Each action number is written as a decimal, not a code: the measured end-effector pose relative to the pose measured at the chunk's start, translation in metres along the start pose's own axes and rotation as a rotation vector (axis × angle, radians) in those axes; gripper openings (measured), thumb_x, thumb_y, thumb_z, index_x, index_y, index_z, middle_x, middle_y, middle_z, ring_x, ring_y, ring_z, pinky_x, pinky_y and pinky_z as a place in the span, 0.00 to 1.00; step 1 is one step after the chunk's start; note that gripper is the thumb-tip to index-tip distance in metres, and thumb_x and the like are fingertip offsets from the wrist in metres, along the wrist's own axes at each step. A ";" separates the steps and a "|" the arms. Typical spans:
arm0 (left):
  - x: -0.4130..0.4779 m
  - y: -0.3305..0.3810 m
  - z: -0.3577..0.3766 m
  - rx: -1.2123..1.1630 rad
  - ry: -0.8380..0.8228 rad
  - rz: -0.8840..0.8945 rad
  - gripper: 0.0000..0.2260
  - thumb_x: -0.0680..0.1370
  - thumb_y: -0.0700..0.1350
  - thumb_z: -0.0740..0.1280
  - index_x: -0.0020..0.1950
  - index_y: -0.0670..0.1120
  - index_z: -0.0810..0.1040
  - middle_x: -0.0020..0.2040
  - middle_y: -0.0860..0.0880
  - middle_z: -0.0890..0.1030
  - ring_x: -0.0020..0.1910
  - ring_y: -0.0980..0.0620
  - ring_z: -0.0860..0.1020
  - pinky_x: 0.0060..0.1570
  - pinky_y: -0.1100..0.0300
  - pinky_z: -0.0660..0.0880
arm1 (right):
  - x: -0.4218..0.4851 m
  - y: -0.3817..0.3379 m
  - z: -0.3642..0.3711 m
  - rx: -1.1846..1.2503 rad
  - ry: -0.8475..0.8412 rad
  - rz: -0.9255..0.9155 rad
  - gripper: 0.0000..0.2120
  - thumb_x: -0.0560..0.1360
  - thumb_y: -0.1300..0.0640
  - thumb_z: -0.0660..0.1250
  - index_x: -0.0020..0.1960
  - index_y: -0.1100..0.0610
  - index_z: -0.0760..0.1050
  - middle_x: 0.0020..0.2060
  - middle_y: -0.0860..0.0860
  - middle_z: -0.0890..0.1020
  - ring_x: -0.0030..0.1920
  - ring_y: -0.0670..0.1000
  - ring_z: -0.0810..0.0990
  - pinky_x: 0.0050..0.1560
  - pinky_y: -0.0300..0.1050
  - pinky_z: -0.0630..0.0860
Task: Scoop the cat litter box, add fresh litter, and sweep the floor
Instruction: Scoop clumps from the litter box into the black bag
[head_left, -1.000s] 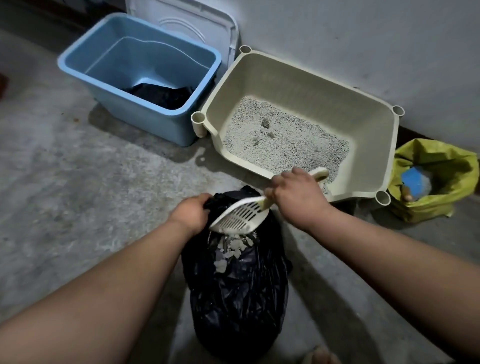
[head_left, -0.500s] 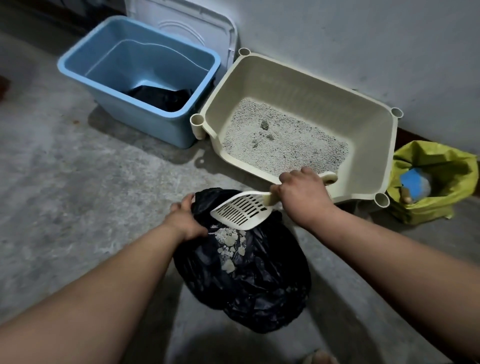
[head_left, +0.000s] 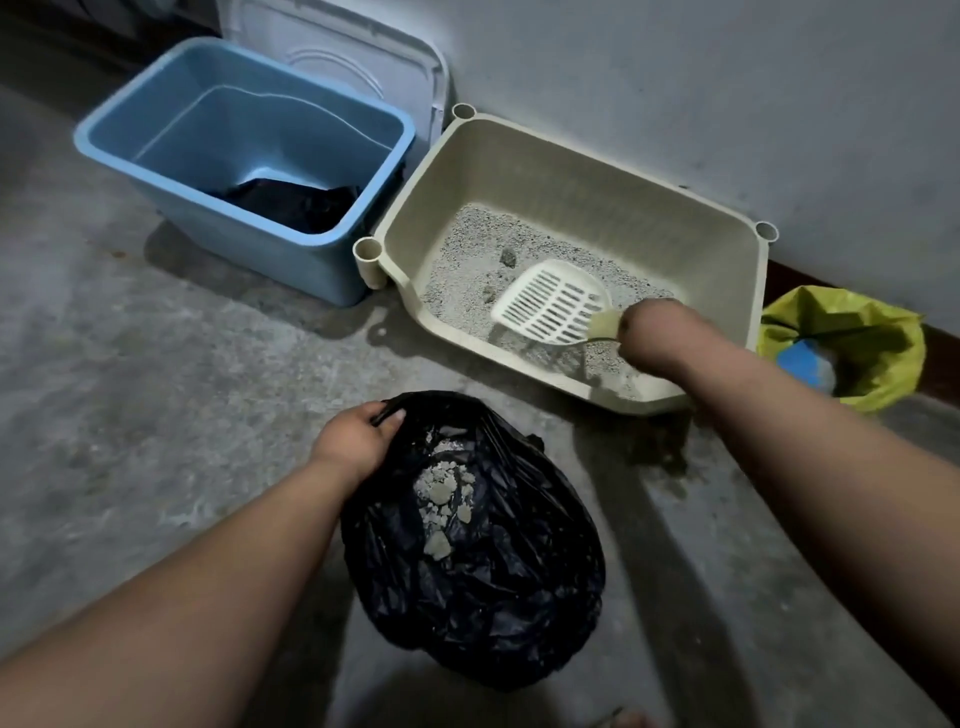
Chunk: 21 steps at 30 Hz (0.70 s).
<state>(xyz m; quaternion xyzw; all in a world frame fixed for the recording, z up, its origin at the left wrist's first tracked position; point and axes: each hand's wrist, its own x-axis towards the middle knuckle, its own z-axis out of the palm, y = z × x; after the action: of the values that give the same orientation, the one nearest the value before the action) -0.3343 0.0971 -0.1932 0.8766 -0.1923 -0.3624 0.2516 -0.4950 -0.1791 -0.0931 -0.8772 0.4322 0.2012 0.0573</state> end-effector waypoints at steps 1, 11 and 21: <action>0.000 0.000 0.001 -0.001 0.002 -0.002 0.15 0.78 0.53 0.63 0.59 0.47 0.78 0.54 0.43 0.82 0.53 0.44 0.79 0.53 0.57 0.74 | 0.007 0.005 -0.002 -0.021 -0.012 0.033 0.04 0.71 0.60 0.62 0.38 0.57 0.70 0.35 0.52 0.73 0.38 0.55 0.74 0.44 0.44 0.72; 0.001 0.001 0.006 0.020 0.028 -0.025 0.14 0.78 0.53 0.63 0.59 0.47 0.78 0.54 0.44 0.82 0.53 0.45 0.79 0.52 0.60 0.73 | 0.048 -0.015 0.009 0.024 -0.109 0.045 0.08 0.73 0.62 0.63 0.36 0.59 0.69 0.33 0.53 0.73 0.39 0.56 0.74 0.41 0.44 0.69; -0.001 0.004 0.007 -0.145 0.007 -0.089 0.12 0.78 0.50 0.65 0.58 0.46 0.79 0.51 0.44 0.83 0.51 0.46 0.80 0.55 0.58 0.75 | 0.091 -0.082 0.033 0.213 -0.102 -0.055 0.07 0.78 0.64 0.59 0.52 0.63 0.75 0.43 0.56 0.74 0.43 0.55 0.72 0.44 0.45 0.69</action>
<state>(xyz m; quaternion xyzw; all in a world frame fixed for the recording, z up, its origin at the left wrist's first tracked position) -0.3405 0.0919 -0.1944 0.8651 -0.1255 -0.3829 0.2987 -0.3914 -0.1864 -0.1661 -0.8662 0.4237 0.1968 0.1773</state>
